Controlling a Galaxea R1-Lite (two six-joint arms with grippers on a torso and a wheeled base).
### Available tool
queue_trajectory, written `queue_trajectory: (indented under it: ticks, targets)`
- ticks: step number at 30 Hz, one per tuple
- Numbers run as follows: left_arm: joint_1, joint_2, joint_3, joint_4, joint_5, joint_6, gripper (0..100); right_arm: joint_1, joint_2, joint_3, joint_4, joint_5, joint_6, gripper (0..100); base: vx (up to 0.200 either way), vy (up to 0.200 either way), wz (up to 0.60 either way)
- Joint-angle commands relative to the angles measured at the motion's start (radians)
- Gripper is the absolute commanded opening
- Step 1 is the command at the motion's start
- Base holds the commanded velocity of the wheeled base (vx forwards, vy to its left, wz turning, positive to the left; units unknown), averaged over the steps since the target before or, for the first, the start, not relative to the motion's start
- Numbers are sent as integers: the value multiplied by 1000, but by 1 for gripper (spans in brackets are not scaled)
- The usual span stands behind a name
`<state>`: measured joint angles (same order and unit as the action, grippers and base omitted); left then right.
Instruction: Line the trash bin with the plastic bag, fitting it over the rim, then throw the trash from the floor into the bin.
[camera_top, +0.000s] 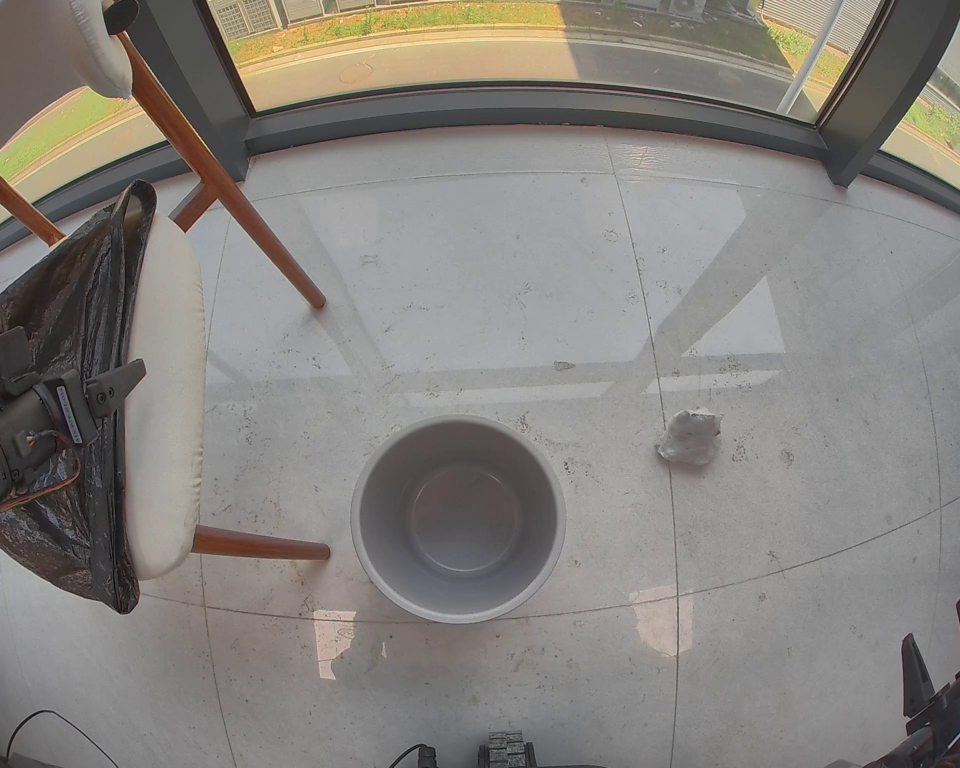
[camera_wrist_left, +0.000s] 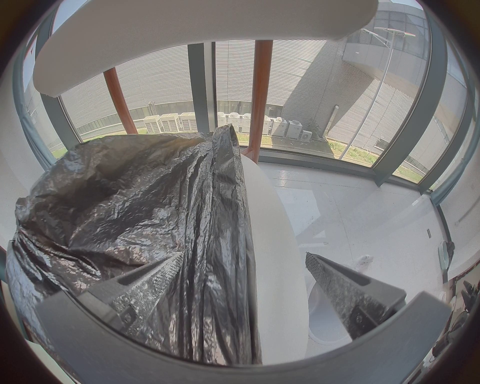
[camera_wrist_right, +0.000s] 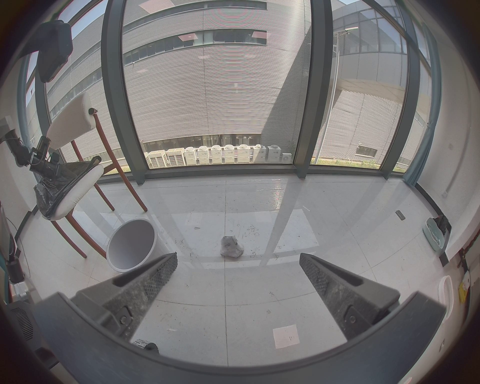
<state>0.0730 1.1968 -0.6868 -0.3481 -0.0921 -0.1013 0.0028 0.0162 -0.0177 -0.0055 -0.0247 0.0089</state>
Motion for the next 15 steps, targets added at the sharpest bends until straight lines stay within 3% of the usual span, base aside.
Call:
queue_trajectory:
  ticks: [1, 15]
  targets:
    - [5, 73, -26, -5, -3, -2, 100, 0, -15, 18, -1, 0, 0, 100, 0, 0, 0]
    - [8, 121, -68, -11, -20, -2, 100, 0, -15, 18, -1, 0, 0, 100, 0, 0, 0]
